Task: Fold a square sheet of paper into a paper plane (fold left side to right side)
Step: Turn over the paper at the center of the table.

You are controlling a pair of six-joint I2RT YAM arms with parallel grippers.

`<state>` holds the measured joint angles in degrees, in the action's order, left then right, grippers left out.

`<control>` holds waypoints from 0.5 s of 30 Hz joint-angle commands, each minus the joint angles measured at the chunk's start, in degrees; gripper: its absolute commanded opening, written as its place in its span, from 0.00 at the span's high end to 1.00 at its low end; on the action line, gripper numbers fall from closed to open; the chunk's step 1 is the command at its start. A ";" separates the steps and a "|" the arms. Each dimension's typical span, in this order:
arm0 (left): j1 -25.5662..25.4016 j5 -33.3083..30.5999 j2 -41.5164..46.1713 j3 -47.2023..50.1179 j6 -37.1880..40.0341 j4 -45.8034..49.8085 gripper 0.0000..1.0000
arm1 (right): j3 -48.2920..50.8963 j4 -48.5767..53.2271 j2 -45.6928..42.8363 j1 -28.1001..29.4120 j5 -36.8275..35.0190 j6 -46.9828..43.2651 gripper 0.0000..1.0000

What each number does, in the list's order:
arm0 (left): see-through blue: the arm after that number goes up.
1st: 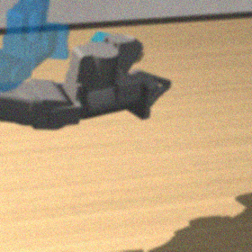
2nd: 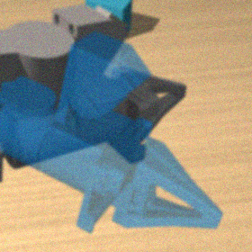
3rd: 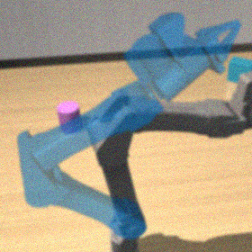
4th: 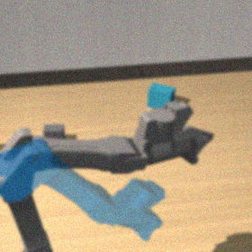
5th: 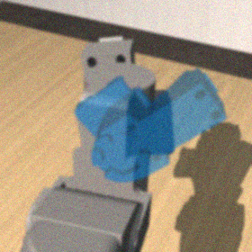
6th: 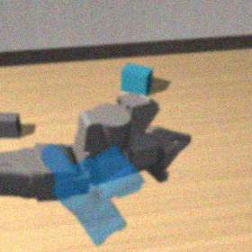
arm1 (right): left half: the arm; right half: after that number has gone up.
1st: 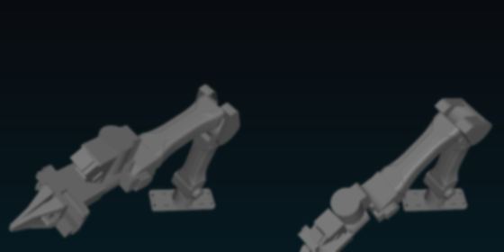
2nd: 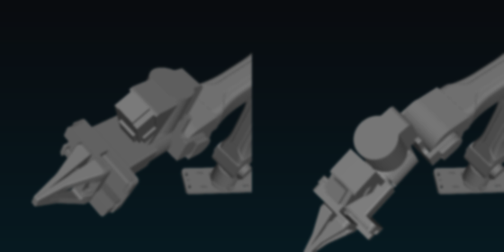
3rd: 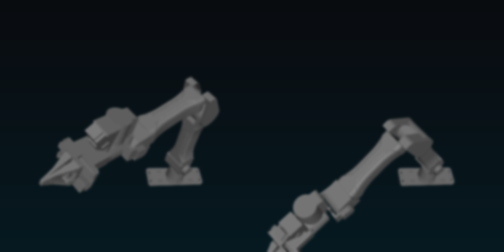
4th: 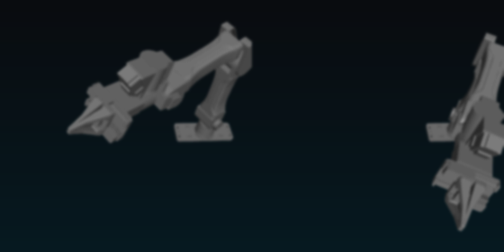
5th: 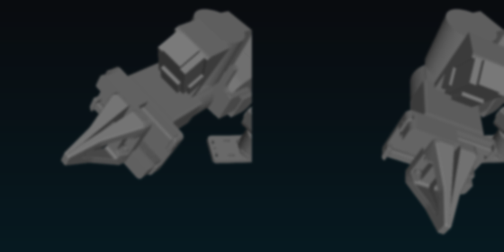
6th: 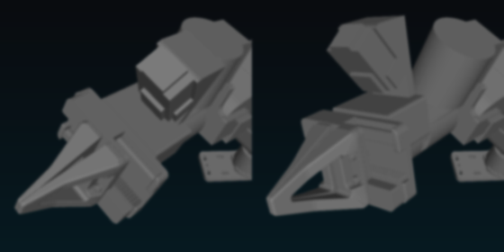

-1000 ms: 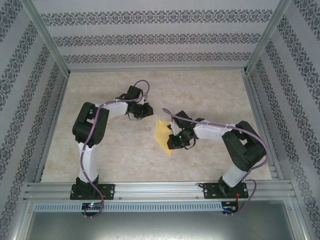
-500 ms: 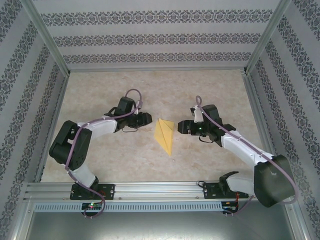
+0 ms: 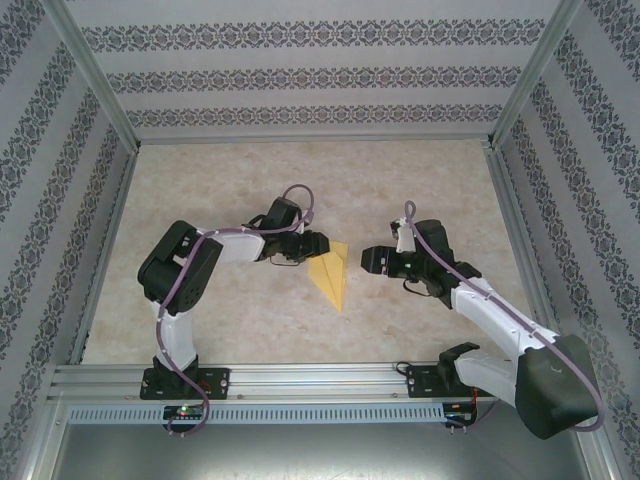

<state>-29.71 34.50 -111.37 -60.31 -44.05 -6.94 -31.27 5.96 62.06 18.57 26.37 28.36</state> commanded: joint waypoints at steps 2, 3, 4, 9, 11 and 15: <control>-0.82 1.45 -2.65 -3.29 -0.68 -0.28 0.59 | 1.55 1.74 -2.63 -1.63 0.99 -0.51 0.33; -0.86 1.60 -3.03 -3.70 -0.68 -0.20 0.59 | 1.69 2.03 -3.05 -1.95 1.21 -0.59 0.33; -0.87 1.92 -3.51 -4.27 -0.77 -0.18 0.59 | 1.89 2.38 -3.65 -2.35 1.30 -0.61 0.32; -1.08 3.55 -4.76 -5.89 -1.46 -2.02 0.62 | 3.46 1.64 -5.26 -4.34 3.89 -0.02 0.28; -1.05 4.16 -4.78 -6.27 -1.83 -3.34 0.66 | 4.06 0.41 -5.23 -5.30 6.48 0.91 0.25; -1.05 4.37 -3.33 -6.57 -1.26 -4.64 0.77 | 5.13 -3.30 -4.64 -6.53 11.72 3.49 0.16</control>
<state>-30.02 37.52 -115.13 -65.49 -45.50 -8.43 -27.09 6.37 57.47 12.71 32.42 29.80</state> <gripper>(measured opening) 0.247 0.823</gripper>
